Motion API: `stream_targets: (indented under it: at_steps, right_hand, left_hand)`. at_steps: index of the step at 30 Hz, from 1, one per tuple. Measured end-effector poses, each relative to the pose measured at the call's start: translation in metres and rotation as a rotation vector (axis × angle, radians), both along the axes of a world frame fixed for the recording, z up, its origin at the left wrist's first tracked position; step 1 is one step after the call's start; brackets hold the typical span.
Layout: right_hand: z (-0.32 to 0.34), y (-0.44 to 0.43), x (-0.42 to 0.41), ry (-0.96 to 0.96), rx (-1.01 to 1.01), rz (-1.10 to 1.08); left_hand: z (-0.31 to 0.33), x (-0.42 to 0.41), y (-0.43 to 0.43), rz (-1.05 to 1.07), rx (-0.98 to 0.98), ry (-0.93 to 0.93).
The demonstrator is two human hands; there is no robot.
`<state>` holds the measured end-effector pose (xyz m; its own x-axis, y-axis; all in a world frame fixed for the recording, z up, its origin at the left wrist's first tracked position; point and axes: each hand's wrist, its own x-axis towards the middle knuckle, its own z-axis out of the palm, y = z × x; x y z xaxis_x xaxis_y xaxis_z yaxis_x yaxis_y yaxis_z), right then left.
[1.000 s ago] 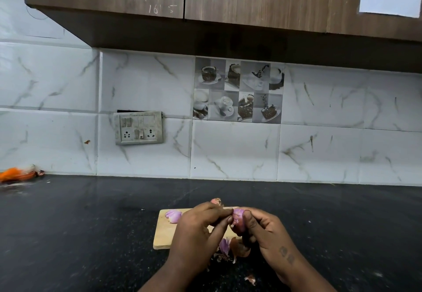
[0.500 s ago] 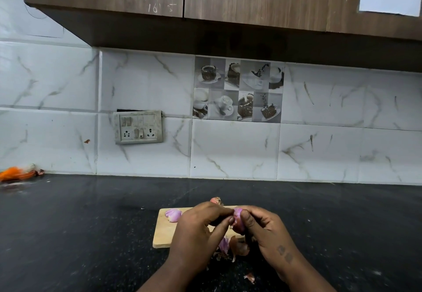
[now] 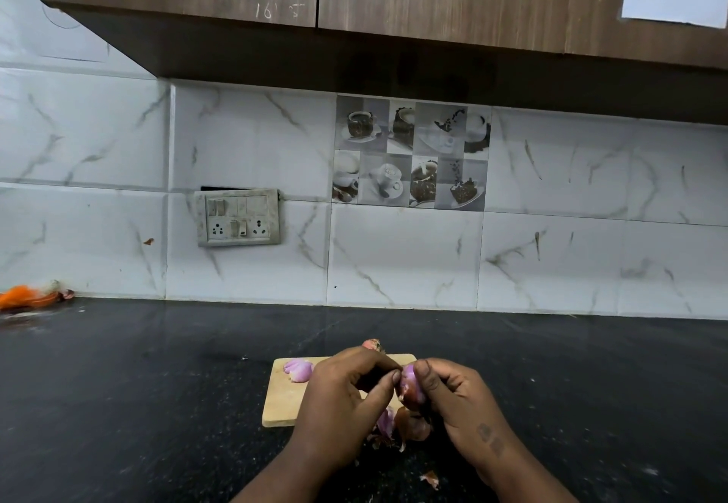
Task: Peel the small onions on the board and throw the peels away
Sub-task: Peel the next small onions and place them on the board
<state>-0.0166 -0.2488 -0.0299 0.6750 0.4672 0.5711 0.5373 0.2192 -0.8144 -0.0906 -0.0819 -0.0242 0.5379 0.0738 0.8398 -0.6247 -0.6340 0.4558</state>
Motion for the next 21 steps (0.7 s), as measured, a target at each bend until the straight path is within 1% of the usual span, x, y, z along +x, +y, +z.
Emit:
stream_targets:
  at_steps: [3,7,10,15,18,21]
  right_hand:
    - [0.0,0.0,-0.002,0.023,-0.005,-0.011]
    - [0.003,0.0,-0.006,0.091,0.033,0.043]
    - [0.006,-0.001,-0.009,0.054,0.007,0.013]
    - [0.007,0.0,-0.009,0.007,-0.07,-0.047]
    - [0.008,0.0,-0.011,0.043,-0.038,-0.005]
    - [0.007,0.0,-0.011,0.069,-0.024,0.033]
  left_hand:
    - [0.001,-0.001,-0.001,0.001,-0.007,0.009]
    - [0.001,-0.002,-0.003,0.001,0.006,0.006]
    - [0.0,-0.003,-0.003,-0.035,0.019,0.001]
    - [0.001,0.0,-0.003,-0.078,-0.062,0.051]
    - [0.0,0.001,-0.003,-0.078,-0.088,0.068]
    - [-0.001,0.001,-0.003,-0.047,-0.073,0.075]
